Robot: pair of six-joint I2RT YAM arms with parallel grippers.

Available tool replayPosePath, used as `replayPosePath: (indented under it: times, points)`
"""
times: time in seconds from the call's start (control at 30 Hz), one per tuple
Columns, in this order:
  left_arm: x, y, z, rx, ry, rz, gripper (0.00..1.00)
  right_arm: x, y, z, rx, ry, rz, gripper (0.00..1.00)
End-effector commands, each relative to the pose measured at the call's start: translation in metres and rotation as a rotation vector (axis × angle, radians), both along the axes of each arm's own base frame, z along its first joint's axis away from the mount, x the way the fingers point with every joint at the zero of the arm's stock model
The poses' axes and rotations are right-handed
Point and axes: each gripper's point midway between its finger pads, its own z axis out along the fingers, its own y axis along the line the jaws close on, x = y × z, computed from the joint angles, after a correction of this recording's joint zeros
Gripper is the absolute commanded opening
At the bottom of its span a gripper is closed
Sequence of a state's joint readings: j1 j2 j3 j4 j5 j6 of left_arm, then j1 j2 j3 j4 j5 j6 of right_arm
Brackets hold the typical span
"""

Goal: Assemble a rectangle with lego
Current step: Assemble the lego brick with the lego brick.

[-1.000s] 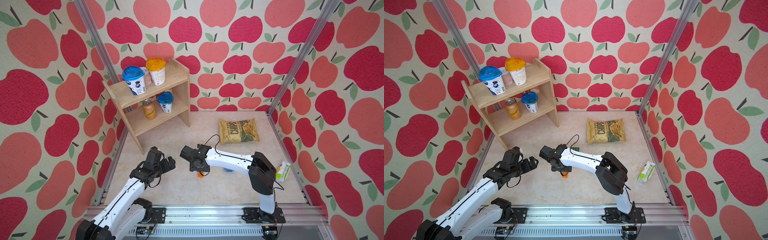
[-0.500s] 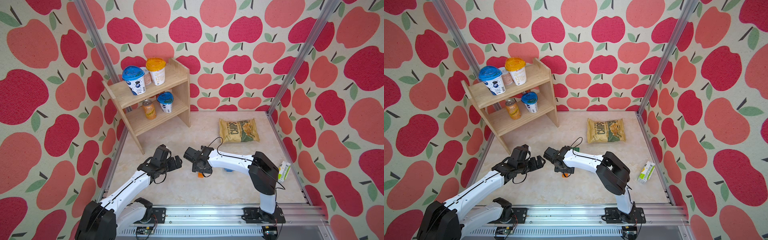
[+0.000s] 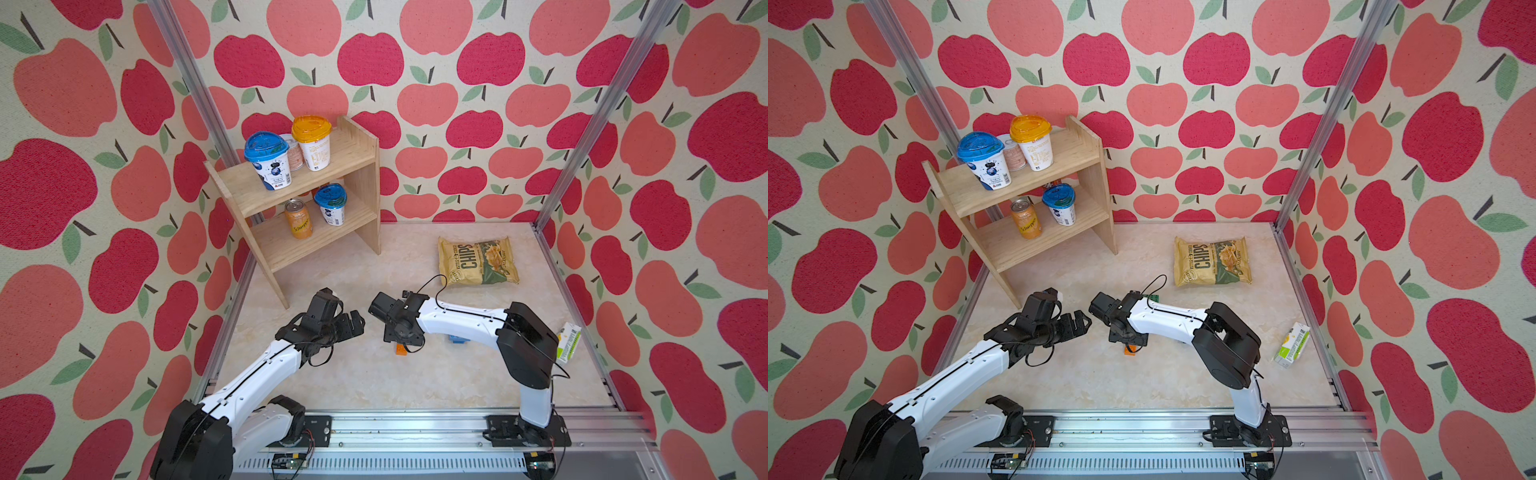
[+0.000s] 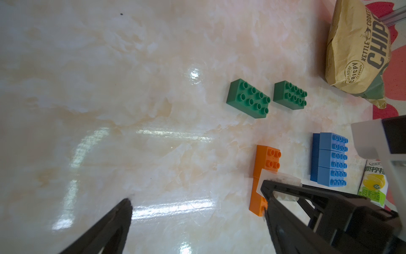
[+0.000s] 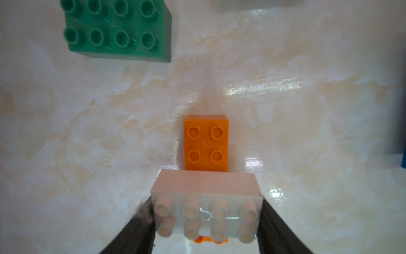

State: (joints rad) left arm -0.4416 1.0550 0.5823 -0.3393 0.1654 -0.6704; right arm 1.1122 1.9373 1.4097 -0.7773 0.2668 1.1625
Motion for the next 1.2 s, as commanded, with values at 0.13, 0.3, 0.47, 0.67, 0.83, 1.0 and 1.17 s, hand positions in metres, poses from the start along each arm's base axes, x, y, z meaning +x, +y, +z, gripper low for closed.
replayPosePath:
  times: [0.13,0.3,0.47,0.67,0.83,1.0,1.17]
  points:
    - [0.007,0.001,0.008,0.016,-0.020,0.013,0.97,-0.005,-0.007,-0.003,-0.003,0.031,-0.028,0.40]
    - [0.007,0.002,0.008,0.020,-0.019,0.018,0.97,-0.011,-0.009,-0.014,-0.013,0.075,-0.032,0.40]
    - [0.006,0.005,0.009,0.029,-0.024,0.027,0.97,-0.020,-0.018,-0.033,-0.059,0.151,-0.041,0.38]
    - [0.005,0.008,0.010,0.041,-0.029,0.037,0.97,-0.035,-0.039,-0.058,-0.176,0.251,-0.039,0.34]
    - [0.004,0.012,0.011,0.047,-0.036,0.049,0.97,-0.042,-0.050,-0.072,-0.255,0.287,-0.021,0.30]
    - [0.005,0.012,0.013,0.049,-0.041,0.045,0.98,-0.050,-0.049,-0.086,-0.263,0.339,-0.034,0.25]
    - [0.006,0.013,0.014,0.053,-0.042,0.047,0.97,-0.057,-0.052,-0.093,-0.261,0.370,-0.048,0.23]
